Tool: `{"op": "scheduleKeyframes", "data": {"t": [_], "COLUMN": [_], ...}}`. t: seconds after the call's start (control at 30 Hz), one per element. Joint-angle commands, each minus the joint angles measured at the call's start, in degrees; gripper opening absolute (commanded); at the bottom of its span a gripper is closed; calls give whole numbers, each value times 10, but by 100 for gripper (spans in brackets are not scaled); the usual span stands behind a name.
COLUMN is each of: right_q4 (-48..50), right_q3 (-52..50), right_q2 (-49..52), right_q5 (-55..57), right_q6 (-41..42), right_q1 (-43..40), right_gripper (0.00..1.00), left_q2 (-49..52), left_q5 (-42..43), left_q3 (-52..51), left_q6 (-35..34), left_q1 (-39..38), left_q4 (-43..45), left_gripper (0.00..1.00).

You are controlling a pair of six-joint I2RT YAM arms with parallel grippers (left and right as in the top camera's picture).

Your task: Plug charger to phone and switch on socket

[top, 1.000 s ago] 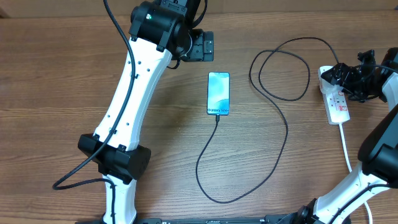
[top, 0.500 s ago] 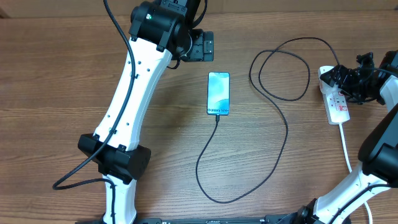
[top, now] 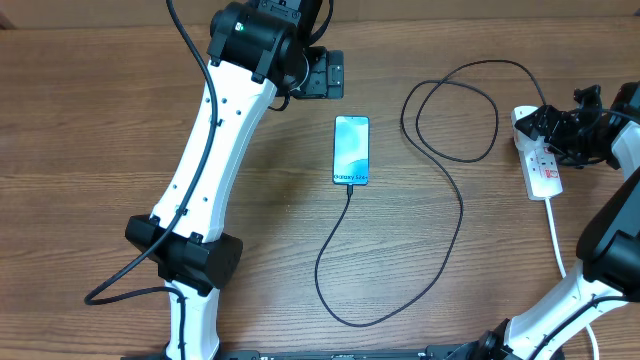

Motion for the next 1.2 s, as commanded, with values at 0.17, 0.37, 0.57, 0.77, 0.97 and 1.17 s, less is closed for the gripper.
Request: {"op": "scheduleKeyframes", "data": {"t": [0.17, 0.37, 0.57, 0.77, 0.97, 1.17], "right_q4": [-16, -15, -15, -21, -33, -37], "right_q3": [-9, -9, -9, -9, -9, -9], "right_q2": [9, 9, 9, 9, 9, 9], "right_q5": [-17, -18, -18, -18, -18, -19], "right_q6": [7, 6, 6, 7, 7, 7], "right_q1": [3, 12, 28, 36, 37, 37], "right_gripper": [100, 100, 100, 100, 100, 100], "left_q2": [-1, -1, -1, -1, -1, -1], "left_q5": [-9, -9, -9, -9, -9, -9], "left_q3": [6, 6, 6, 6, 6, 6], "left_q6": [6, 6, 6, 6, 6, 6], "left_q1": [3, 3, 3, 3, 3, 3], "left_q4": [-3, -3, -3, -3, -3, -3], "left_gripper": [100, 100, 100, 100, 100, 100]}}
